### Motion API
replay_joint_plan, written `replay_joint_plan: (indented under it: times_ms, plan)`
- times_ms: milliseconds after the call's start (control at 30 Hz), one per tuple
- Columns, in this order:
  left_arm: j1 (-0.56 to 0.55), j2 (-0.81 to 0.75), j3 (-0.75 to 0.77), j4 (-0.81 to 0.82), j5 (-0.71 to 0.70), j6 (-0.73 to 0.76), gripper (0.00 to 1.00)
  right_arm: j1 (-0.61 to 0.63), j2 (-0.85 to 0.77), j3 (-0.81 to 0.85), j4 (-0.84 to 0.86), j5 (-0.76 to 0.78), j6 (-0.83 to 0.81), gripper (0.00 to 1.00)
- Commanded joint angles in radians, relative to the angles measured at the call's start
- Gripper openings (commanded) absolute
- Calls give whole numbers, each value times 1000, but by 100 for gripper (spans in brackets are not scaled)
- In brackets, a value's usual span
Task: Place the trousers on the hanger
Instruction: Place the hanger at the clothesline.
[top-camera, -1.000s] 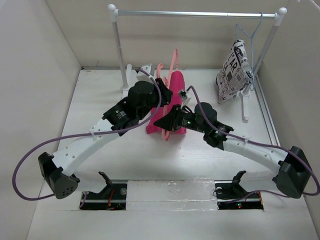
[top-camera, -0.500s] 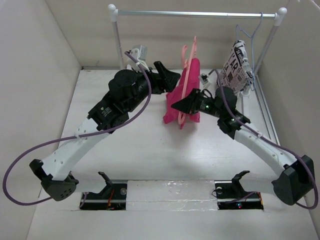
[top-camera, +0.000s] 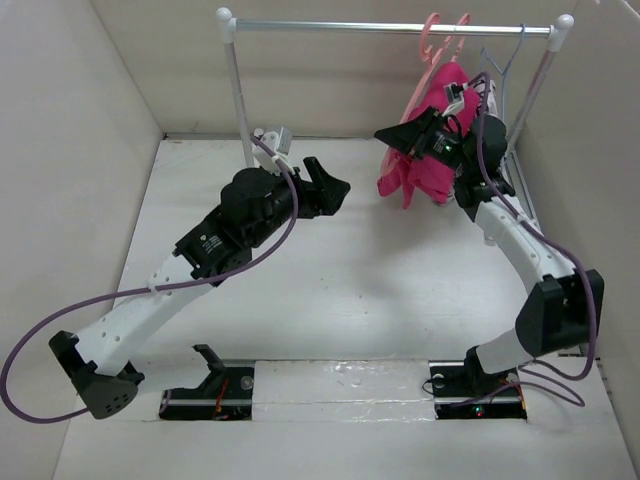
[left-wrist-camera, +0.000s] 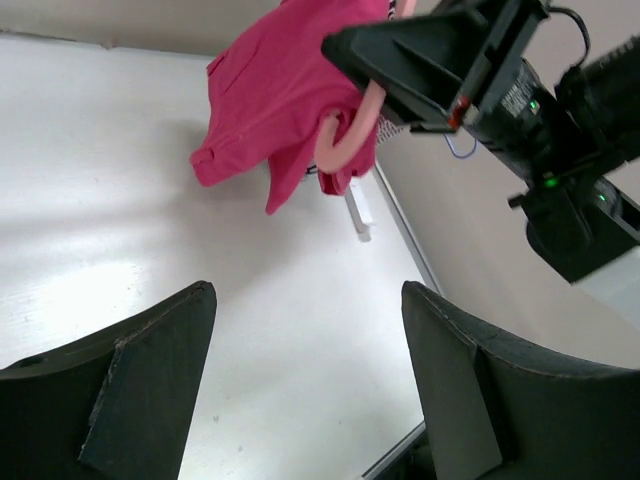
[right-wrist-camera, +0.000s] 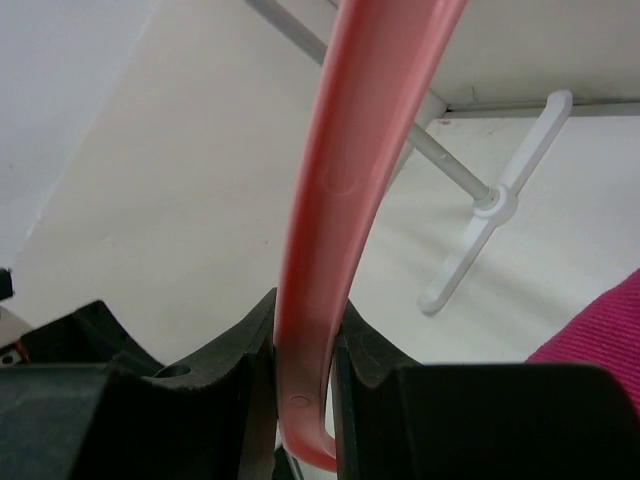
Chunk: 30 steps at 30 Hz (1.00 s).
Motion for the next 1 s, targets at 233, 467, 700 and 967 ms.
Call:
replay_joint_plan:
  times_ms: [233, 467, 700, 967]
  plan:
    - [3, -41, -13, 28, 14, -18, 70, -67, 122, 145, 516, -12, 123, 0]
    - [3, -37, -42, 22, 19, -23, 70, -85, 208, 179, 598, 1, 184, 0]
    - [3, -38, -57, 23, 22, -32, 70, -76, 222, 109, 598, 21, 178, 0]
    - [3, -37, -51, 28, 37, -37, 70, -85, 242, 165, 568, 21, 166, 14]
